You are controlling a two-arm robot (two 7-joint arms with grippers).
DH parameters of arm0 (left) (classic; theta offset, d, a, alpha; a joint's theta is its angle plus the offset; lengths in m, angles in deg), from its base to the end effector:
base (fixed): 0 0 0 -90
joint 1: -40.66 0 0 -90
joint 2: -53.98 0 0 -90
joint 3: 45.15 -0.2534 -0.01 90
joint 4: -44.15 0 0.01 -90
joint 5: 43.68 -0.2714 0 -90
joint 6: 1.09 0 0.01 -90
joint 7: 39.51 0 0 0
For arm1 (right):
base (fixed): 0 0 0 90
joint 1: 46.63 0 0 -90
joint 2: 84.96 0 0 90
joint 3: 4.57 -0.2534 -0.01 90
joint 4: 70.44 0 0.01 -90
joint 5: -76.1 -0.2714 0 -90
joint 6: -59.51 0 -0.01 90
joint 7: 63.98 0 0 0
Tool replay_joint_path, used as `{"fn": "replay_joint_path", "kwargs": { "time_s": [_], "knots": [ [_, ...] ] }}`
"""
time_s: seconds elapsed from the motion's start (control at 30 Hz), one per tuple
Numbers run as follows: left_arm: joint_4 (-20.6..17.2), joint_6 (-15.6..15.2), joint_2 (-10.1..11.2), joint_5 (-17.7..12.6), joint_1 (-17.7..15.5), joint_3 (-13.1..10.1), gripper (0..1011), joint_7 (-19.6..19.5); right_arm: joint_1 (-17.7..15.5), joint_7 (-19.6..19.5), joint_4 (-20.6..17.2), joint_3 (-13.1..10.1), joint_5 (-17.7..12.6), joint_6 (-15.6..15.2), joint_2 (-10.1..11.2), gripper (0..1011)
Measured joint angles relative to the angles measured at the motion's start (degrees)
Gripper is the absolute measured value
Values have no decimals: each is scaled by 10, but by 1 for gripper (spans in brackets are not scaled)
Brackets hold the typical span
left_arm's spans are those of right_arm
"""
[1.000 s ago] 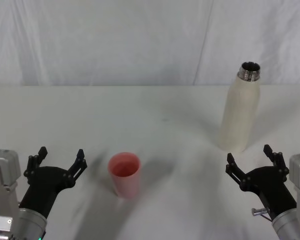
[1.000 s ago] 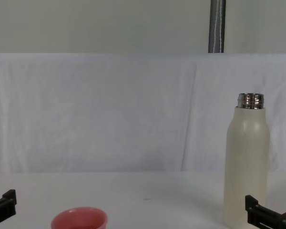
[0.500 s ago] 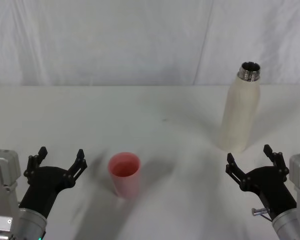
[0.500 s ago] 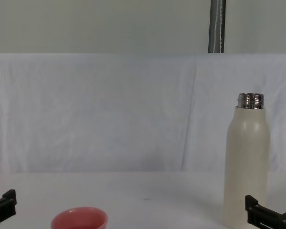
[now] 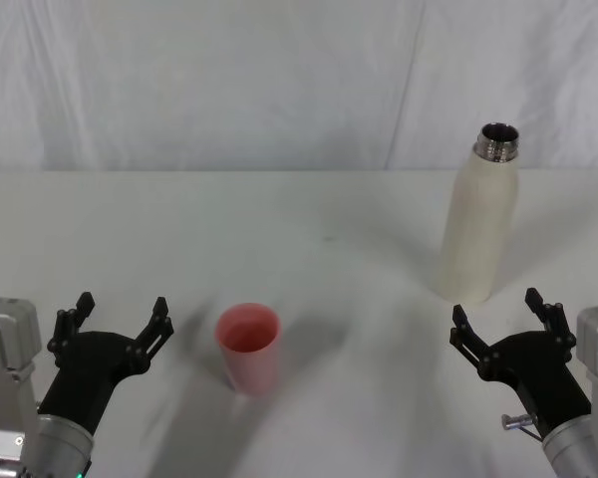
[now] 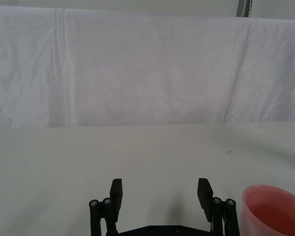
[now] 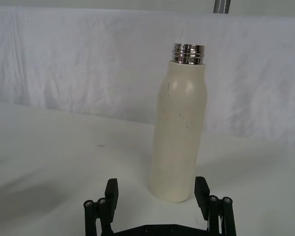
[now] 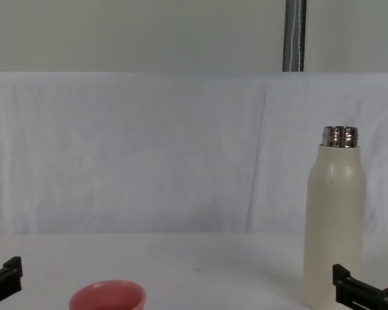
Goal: Grasp the thermos with one hand and pour water into the cup lid.
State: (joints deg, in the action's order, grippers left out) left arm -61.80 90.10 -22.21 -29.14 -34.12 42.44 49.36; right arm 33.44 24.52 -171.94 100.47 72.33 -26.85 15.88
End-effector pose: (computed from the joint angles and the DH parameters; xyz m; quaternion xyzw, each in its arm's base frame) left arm 0.2250 0.0328 -0.2508 -0.0173 0.0064 0.6617 0.7496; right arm 0.2362 0.0344 -0.2615 -0.0015 -0.0413 -0.6058 0.7946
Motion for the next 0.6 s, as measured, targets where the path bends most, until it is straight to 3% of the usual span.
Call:
{"fn": "replay_joint_path", "kwargs": {
  "time_s": [0.6],
  "knots": [
    [0,0,0,0,0,0,1001,0,0,0,0,0,0,0,0,1001]
  ]
}}
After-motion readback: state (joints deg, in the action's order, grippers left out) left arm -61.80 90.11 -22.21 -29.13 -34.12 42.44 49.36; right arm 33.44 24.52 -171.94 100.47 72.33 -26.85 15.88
